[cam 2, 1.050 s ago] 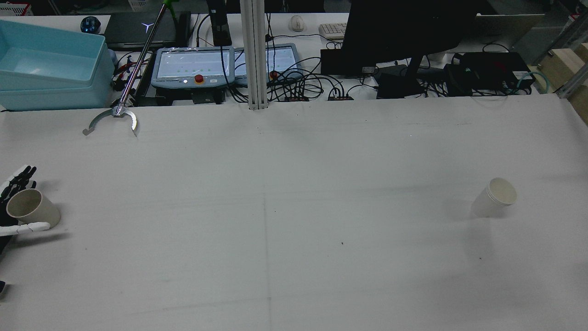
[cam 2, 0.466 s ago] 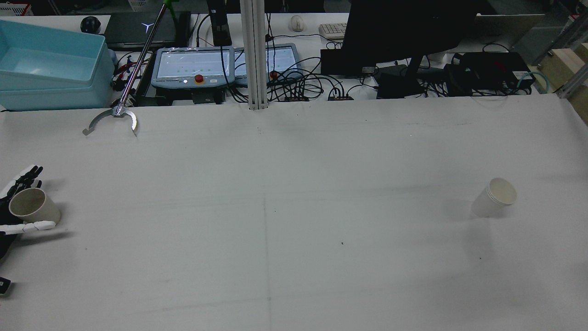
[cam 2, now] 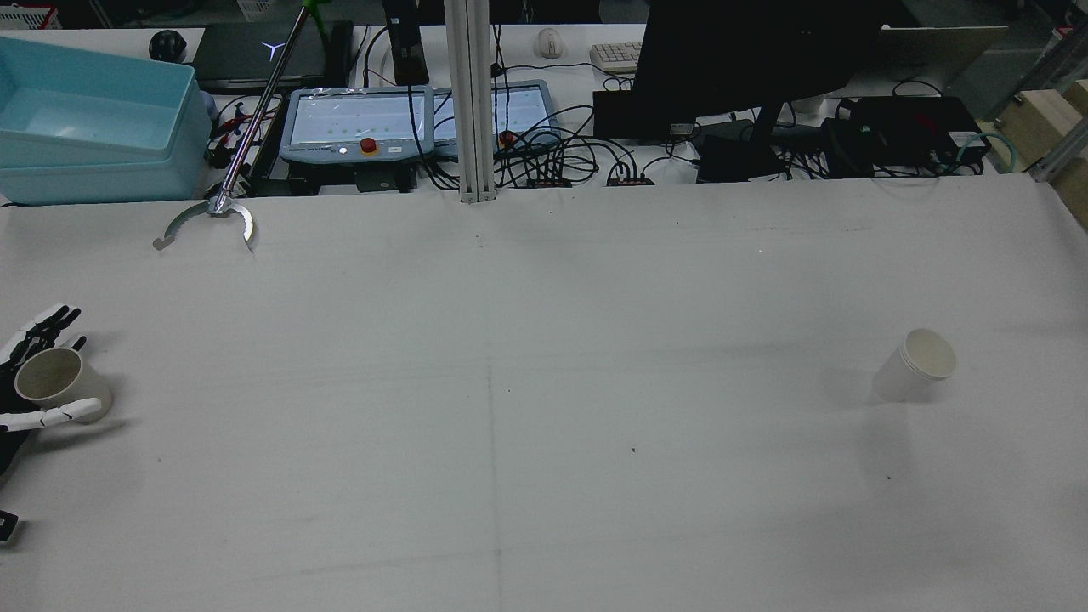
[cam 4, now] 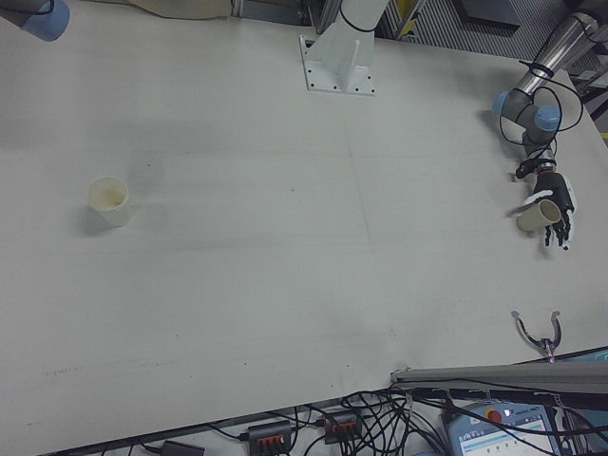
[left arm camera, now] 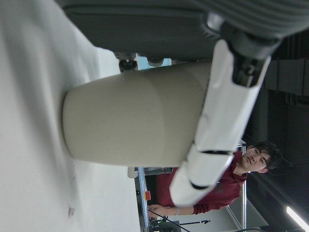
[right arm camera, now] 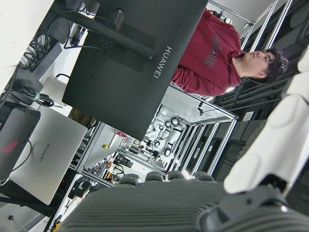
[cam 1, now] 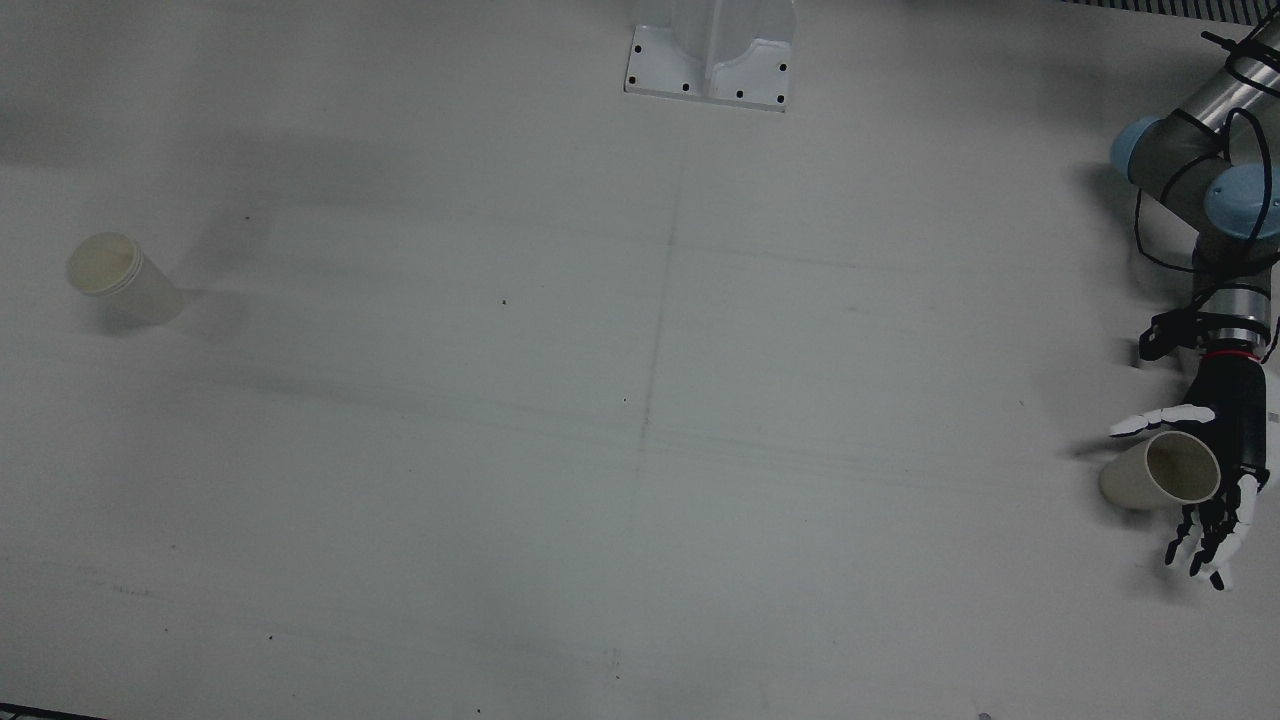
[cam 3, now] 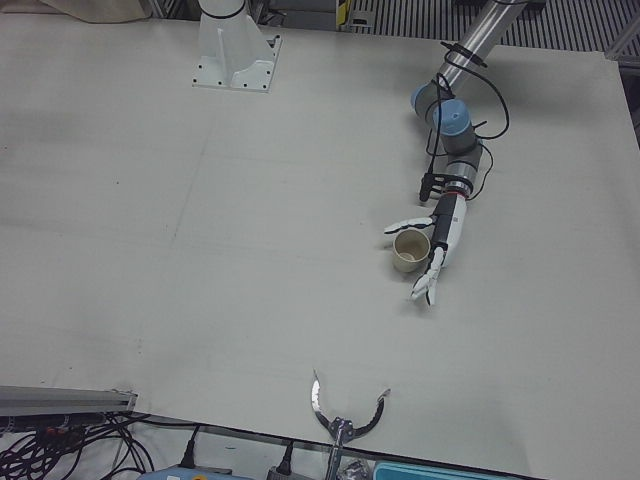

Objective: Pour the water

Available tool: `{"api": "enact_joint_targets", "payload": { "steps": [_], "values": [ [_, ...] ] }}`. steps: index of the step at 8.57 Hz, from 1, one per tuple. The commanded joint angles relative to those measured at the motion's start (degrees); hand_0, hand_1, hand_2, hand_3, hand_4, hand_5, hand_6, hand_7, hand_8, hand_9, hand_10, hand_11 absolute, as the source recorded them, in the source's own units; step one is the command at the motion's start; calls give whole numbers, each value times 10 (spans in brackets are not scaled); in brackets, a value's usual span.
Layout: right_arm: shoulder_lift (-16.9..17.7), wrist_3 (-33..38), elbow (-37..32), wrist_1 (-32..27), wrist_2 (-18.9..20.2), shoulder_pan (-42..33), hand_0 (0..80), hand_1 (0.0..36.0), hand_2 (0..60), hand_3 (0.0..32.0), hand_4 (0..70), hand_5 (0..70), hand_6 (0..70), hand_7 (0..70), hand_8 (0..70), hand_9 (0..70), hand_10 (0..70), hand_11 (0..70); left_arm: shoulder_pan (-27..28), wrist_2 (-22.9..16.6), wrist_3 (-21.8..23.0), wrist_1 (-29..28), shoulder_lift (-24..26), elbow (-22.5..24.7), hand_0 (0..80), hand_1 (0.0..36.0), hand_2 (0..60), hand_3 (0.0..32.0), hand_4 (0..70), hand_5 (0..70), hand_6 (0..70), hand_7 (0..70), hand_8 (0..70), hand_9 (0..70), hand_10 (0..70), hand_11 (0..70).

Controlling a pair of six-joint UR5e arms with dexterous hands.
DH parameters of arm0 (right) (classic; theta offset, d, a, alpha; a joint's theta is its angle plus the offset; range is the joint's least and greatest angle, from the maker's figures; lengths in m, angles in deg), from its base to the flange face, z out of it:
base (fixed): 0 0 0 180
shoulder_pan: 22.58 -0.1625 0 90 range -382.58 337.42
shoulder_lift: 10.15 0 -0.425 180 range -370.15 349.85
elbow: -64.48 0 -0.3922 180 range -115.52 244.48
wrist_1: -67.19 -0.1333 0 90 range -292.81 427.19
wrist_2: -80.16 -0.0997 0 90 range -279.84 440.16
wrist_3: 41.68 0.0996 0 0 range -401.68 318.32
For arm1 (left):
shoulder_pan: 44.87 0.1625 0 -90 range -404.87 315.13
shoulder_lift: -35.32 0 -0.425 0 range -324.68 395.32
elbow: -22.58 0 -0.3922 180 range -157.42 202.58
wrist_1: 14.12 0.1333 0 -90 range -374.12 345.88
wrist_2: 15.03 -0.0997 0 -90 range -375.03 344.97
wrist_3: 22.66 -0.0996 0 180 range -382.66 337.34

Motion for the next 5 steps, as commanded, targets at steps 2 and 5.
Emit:
{"api": "enact_joint_targets", "payload": {
  "steps": [2,5],
  "values": [
    [0,1,0,0,0,-2,402,89,55,0,0,0,0,0,0,0,0,0,-3,2,20,14,0,0,800,360,600,0,73,161,110,184,89,139,148,258],
    [0,1,0,0,0,-3,391,82,56,0,0,0,0,0,0,0,0,0,-6,1,20,15,0,0,800,360,600,0,79,160,143,235,153,230,194,327]
  ]
}}
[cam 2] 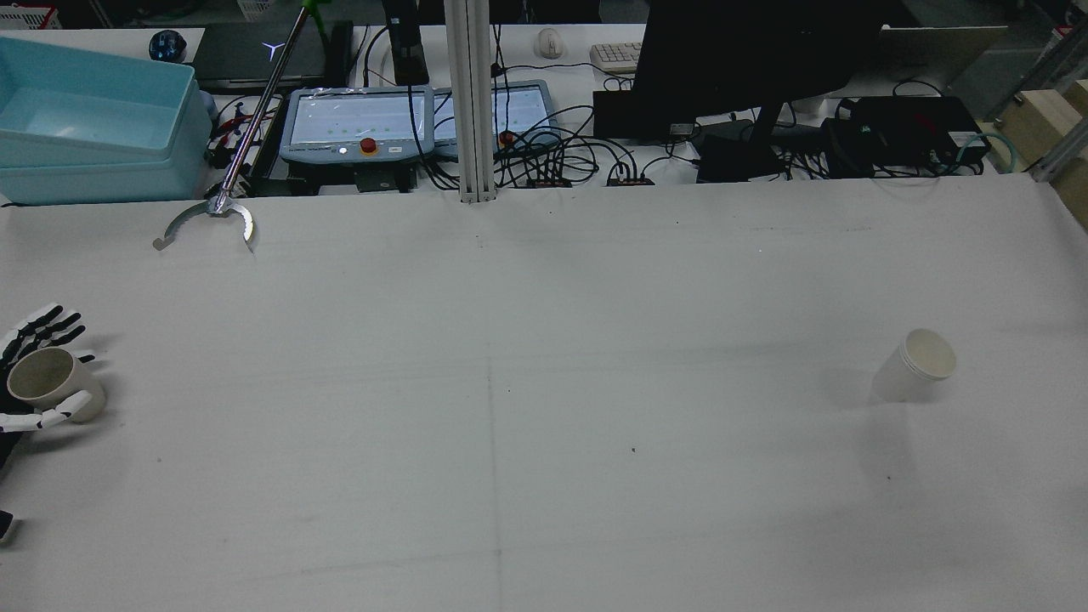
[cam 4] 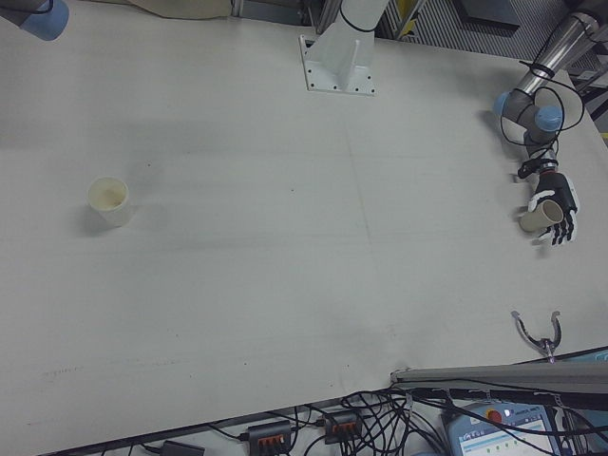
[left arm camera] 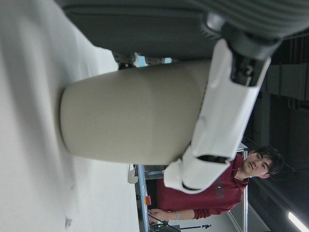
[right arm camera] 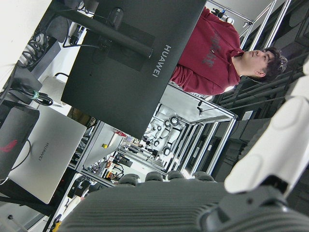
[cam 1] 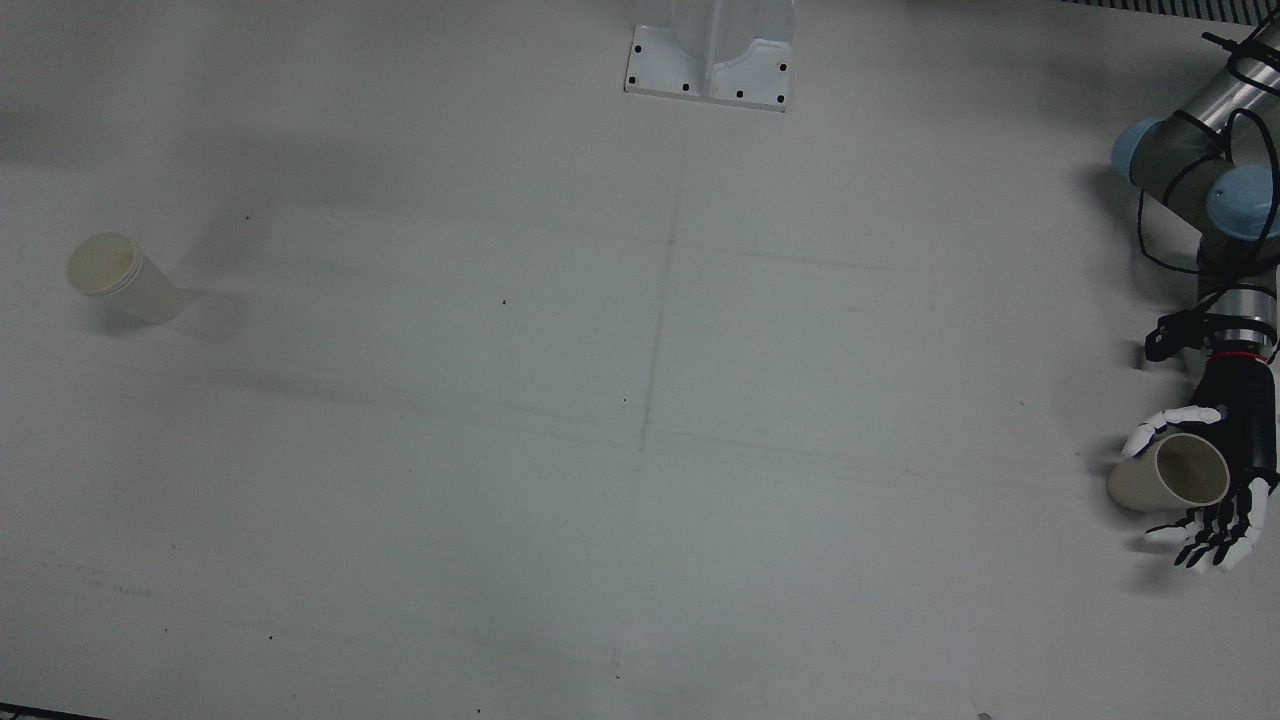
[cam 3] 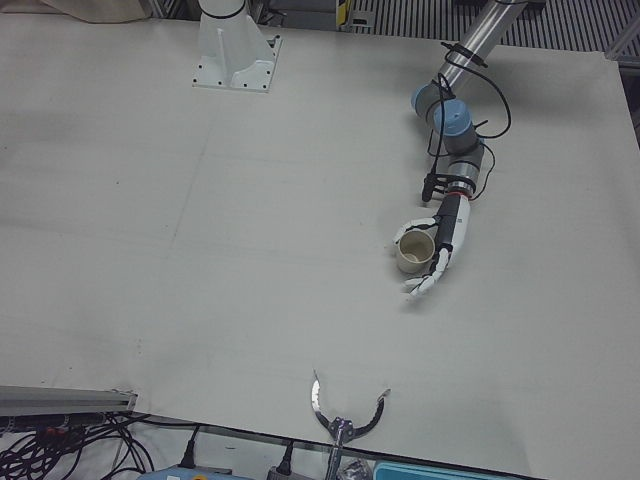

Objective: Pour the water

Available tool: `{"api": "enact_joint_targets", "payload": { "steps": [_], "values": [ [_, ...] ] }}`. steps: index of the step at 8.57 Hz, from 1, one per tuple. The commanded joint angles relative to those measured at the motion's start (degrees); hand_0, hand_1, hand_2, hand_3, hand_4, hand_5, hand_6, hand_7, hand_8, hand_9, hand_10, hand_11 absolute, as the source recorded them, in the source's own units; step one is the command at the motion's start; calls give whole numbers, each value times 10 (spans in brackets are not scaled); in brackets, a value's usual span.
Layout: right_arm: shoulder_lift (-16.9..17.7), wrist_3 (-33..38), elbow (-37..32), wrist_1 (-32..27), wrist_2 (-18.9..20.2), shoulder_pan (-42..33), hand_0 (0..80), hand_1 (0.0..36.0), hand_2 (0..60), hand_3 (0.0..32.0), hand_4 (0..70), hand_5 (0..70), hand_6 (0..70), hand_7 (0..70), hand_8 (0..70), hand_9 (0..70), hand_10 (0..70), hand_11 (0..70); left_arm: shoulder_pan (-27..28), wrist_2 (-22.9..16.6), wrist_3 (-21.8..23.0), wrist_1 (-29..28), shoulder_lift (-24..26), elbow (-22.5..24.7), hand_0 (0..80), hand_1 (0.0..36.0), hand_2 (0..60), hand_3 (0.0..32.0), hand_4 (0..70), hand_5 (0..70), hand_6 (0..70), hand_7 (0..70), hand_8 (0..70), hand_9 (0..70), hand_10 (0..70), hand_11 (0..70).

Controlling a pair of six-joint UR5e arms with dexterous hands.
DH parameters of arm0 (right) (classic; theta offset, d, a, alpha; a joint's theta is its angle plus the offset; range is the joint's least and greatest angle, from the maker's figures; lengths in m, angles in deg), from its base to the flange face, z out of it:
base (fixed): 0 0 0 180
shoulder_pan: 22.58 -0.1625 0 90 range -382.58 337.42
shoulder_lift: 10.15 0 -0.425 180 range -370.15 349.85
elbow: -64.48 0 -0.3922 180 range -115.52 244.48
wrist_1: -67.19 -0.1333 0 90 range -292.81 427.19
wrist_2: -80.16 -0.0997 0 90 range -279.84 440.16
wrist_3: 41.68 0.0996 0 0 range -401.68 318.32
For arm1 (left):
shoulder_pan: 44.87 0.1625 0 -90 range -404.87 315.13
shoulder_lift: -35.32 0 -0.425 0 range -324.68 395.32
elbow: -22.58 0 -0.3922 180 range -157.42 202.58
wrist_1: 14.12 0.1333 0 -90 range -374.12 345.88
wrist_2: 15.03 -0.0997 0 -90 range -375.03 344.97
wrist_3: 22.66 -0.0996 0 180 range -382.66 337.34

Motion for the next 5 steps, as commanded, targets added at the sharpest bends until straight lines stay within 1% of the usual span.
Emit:
{"api": "enact_joint_targets", "payload": {
  "steps": [1,2,3,4,5],
  "values": [
    [0,0,0,1,0,-3,387,79,54,0,0,0,0,0,0,0,0,0,-3,-1,0,1,0,0,800,360,600,0,93,177,177,365,149,242,189,320],
    [0,0,1,1,0,-3,387,78,52,0,0,0,0,0,0,0,0,0,-3,-1,1,1,0,0,800,360,600,0,102,211,207,473,155,263,185,312],
    [0,0,1,1,0,-3,388,78,50,0,0,0,0,0,0,0,0,0,-3,0,1,0,0,0,791,360,600,0,122,282,251,542,198,325,197,328],
    [0,0,1,1,0,-3,388,78,49,0,0,0,0,0,0,0,0,0,-4,0,2,-1,-1,0,740,360,600,0,129,345,267,566,222,361,216,352],
    [0,0,1,1,0,-3,388,78,50,0,0,0,0,0,0,0,0,0,-4,0,13,5,-1,0,685,360,600,0,135,349,280,583,234,377,229,369]
  ]
}}
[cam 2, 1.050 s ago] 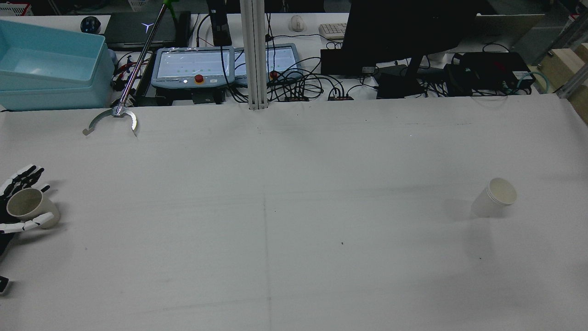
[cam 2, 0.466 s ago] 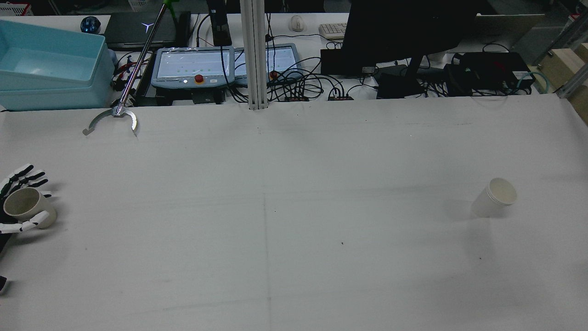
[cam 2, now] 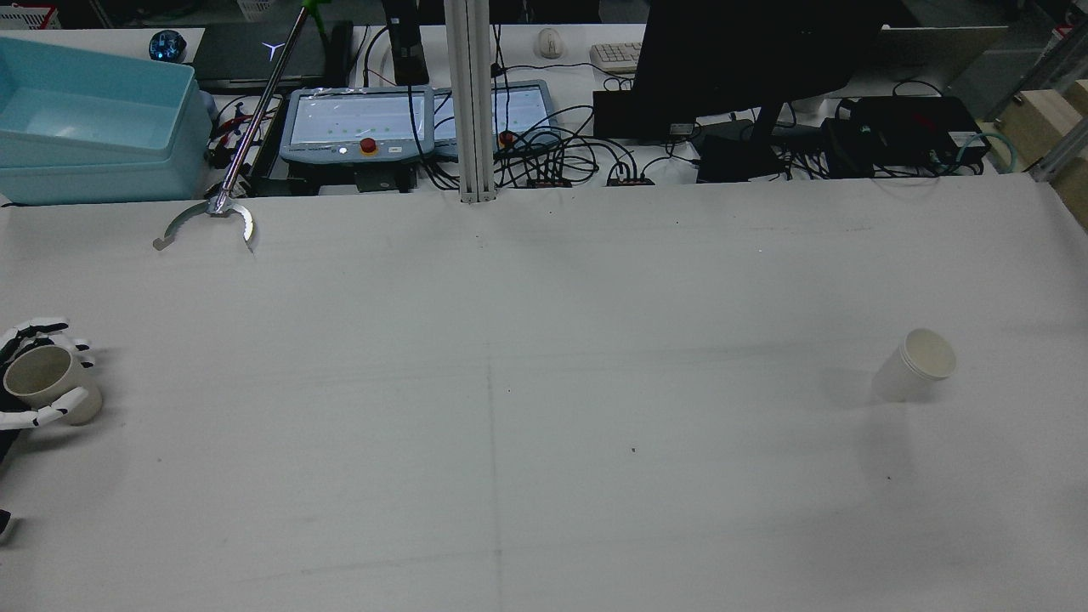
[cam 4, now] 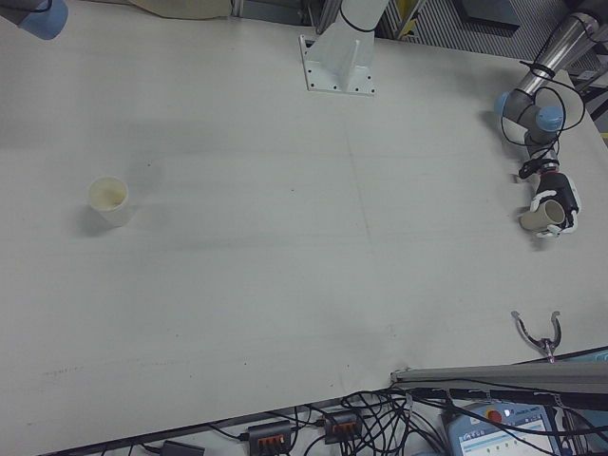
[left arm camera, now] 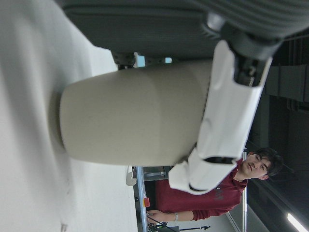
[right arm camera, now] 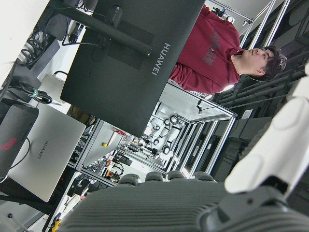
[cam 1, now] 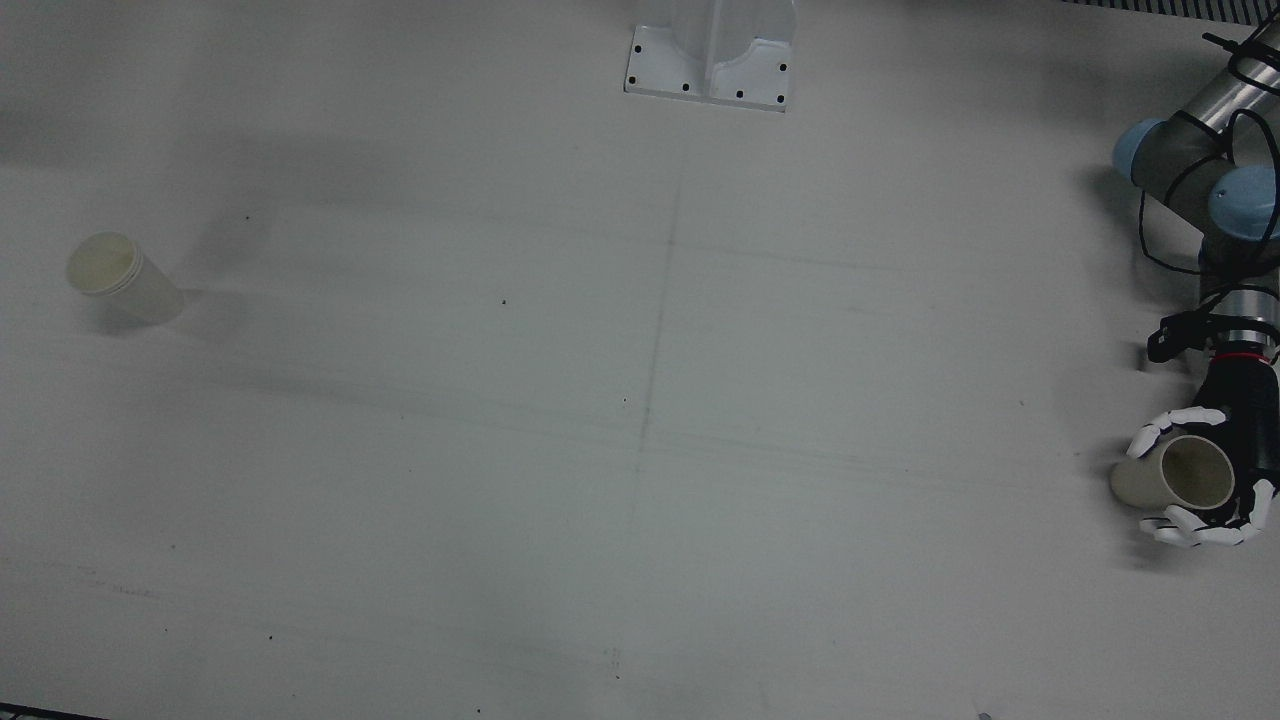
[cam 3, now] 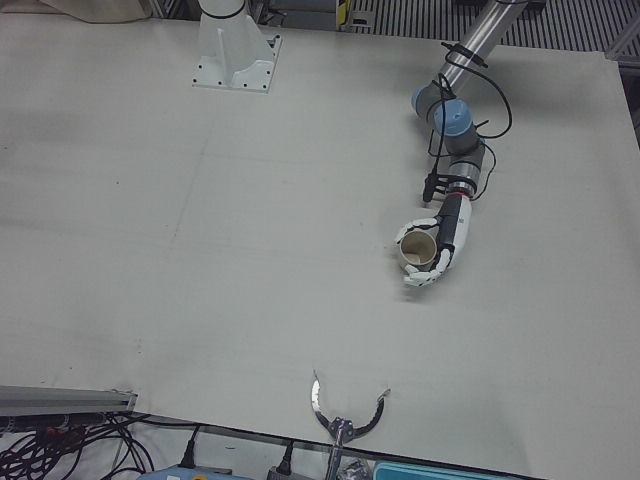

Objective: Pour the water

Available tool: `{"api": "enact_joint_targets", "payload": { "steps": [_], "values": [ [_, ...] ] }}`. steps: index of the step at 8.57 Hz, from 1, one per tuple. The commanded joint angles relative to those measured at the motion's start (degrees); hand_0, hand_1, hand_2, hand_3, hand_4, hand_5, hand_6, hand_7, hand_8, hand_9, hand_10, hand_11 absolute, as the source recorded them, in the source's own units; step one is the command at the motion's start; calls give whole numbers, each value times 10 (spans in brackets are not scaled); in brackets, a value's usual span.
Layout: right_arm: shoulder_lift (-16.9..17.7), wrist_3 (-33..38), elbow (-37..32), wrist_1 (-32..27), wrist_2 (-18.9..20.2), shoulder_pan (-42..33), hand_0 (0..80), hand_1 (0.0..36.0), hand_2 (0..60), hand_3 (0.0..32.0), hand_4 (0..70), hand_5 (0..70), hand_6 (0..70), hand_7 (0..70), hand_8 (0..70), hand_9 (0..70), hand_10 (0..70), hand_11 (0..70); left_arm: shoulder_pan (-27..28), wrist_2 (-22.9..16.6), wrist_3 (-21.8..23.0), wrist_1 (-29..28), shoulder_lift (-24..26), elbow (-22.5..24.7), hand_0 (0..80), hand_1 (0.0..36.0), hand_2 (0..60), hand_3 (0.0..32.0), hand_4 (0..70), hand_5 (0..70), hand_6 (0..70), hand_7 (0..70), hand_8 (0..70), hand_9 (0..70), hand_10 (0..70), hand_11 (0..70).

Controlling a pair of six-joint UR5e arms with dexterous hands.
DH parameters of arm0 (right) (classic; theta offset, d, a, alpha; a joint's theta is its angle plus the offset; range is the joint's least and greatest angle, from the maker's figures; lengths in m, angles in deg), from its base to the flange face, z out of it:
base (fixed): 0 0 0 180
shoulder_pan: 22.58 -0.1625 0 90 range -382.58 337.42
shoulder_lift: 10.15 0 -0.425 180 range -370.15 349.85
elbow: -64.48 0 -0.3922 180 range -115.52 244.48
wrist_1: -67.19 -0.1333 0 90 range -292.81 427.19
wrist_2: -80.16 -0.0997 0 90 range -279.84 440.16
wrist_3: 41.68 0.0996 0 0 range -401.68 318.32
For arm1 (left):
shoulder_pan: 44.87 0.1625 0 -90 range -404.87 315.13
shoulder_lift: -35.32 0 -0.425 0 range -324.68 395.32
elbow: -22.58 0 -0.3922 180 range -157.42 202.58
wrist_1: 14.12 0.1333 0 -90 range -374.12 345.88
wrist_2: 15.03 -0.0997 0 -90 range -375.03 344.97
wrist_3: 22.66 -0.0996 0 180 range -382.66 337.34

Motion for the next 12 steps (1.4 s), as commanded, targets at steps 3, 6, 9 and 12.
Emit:
{"api": "enact_joint_targets", "payload": {
  "steps": [3,6,9,12],
  "values": [
    [0,0,2,-1,0,-2,388,77,48,0,0,0,0,0,0,0,0,0,-1,1,34,17,-1,8,624,360,600,0,144,444,299,560,210,335,240,384],
    [0,6,-1,0,0,0,385,77,53,0,0,0,0,0,0,0,0,0,-16,2,47,40,-3,40,716,360,600,0,152,453,284,532,182,293,205,337],
    [-1,6,-2,0,0,3,386,77,54,0,0,0,0,0,0,0,0,0,-24,2,47,45,-5,62,800,360,600,0,133,258,261,542,159,267,175,301],
    [-1,7,-2,0,0,3,385,76,55,0,0,0,0,0,0,0,0,0,-31,1,51,71,-6,109,800,360,600,0,129,188,246,513,159,263,156,276]
  ]
}}
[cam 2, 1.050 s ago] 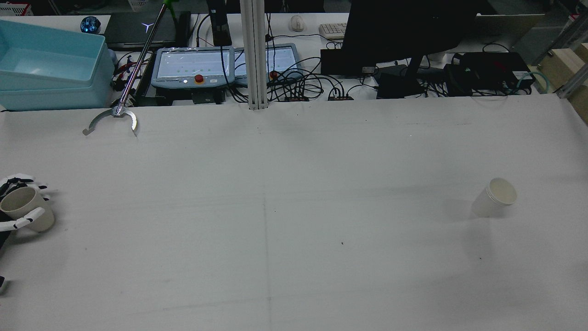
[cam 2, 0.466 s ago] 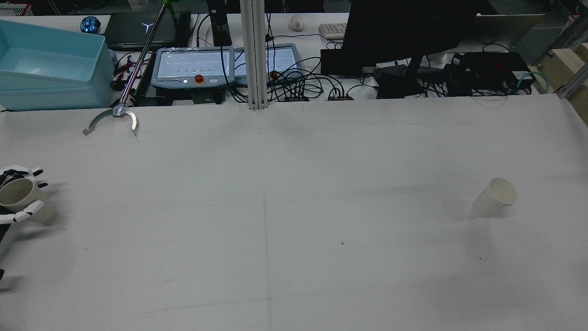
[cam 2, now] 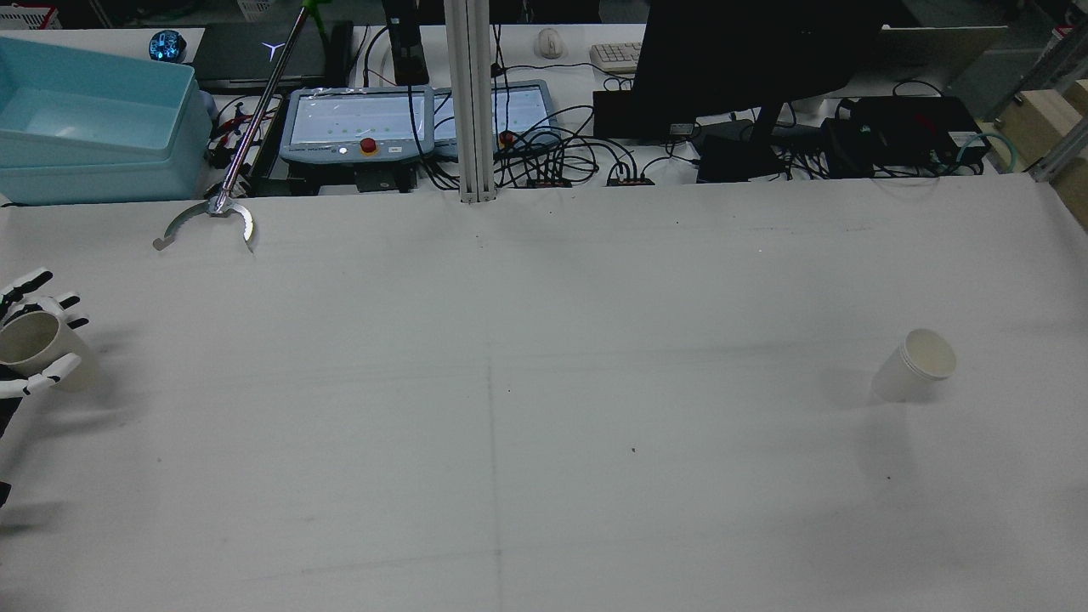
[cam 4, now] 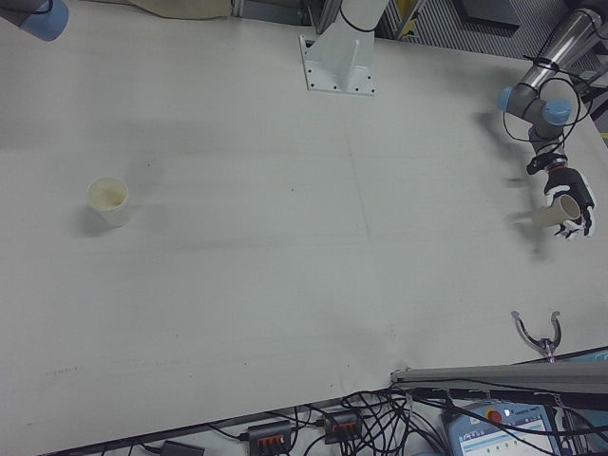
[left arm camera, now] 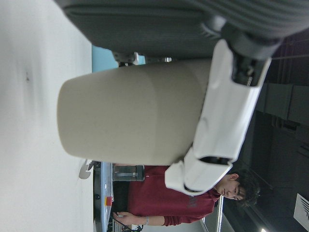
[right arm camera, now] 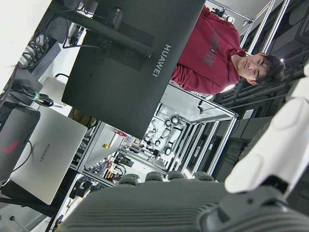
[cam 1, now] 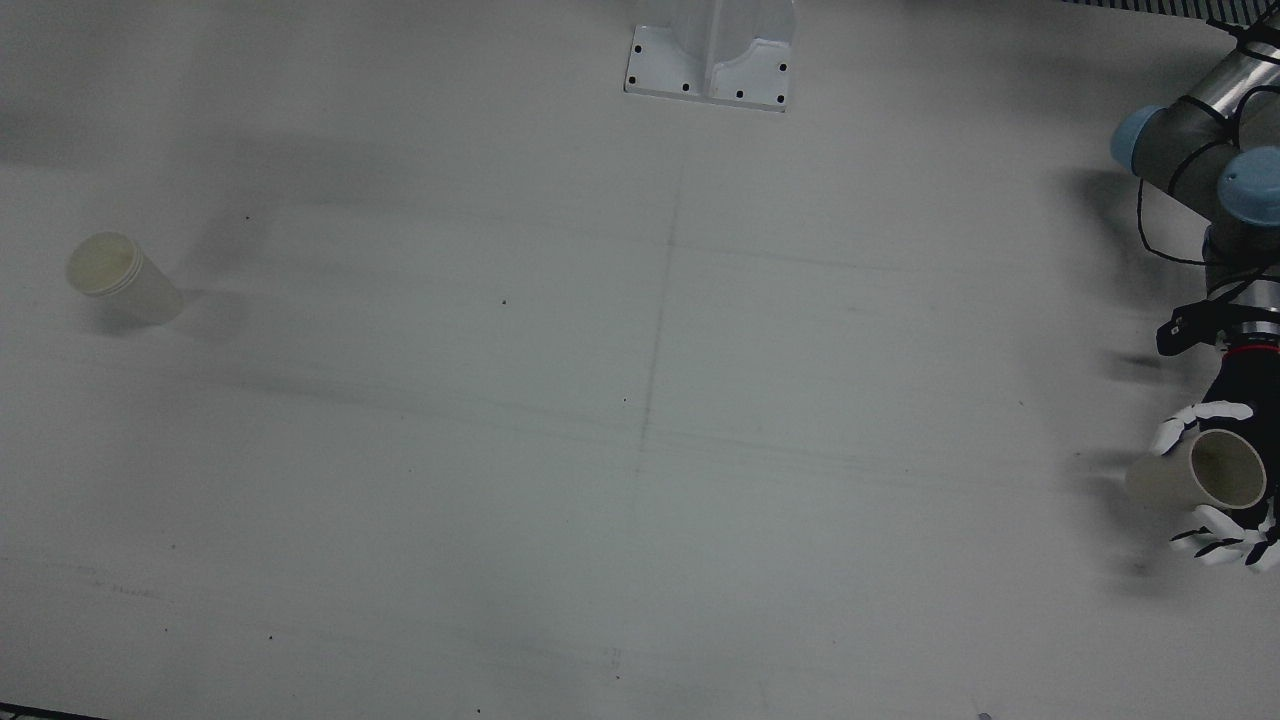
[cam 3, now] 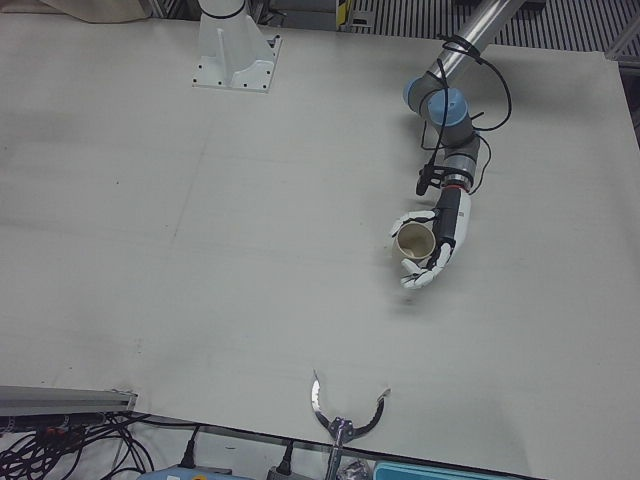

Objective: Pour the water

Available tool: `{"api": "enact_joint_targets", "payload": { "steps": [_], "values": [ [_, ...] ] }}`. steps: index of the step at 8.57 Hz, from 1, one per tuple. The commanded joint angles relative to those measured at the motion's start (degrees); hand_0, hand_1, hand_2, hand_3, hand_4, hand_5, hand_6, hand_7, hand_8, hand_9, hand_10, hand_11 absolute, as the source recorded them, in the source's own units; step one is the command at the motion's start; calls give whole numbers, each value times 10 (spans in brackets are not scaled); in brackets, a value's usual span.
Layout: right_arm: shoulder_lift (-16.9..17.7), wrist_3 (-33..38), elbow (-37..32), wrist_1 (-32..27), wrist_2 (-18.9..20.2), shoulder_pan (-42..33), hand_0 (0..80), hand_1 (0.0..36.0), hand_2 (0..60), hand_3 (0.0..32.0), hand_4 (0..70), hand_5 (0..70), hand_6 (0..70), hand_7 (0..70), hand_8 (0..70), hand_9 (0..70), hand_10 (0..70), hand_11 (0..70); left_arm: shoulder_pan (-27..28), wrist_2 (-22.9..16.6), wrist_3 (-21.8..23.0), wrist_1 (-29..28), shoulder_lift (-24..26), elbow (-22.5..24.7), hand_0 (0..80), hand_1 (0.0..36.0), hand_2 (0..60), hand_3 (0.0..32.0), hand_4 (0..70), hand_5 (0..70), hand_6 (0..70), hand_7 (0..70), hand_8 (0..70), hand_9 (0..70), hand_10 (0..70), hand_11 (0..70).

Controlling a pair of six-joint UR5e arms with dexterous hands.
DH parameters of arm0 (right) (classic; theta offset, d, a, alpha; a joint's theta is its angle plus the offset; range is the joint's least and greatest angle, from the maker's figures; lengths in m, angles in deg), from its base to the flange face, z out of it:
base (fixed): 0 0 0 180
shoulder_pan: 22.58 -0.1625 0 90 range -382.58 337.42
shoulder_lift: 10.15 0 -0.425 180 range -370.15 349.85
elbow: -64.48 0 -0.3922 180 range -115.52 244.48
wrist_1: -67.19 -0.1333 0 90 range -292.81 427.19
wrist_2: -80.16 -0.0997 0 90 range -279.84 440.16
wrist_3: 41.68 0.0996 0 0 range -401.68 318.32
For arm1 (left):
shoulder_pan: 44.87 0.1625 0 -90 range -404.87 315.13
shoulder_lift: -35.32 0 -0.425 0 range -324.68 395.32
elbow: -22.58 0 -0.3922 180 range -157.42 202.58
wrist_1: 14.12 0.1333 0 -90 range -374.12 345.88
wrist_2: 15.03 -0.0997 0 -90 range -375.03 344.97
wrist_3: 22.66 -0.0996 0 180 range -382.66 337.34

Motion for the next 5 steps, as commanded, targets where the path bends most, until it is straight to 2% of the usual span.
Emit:
{"api": "enact_joint_targets", "payload": {
  "steps": [1,4,5],
  "values": [
    [0,0,0,0,0,2,386,77,54,0,0,0,0,0,0,0,0,0,-9,-1,2,23,0,39,800,360,600,0,131,193,244,511,159,262,155,275],
    [4,-1,-13,-3,1,15,395,85,67,0,0,0,0,0,0,0,0,0,-17,-1,3,34,-2,66,800,360,600,0,133,201,230,496,152,253,146,263],
    [40,-2,-18,-35,3,13,400,89,67,0,0,0,0,0,0,0,0,0,-21,-1,11,41,-13,76,800,360,600,0,135,206,229,494,151,251,144,261]
  ]
}}
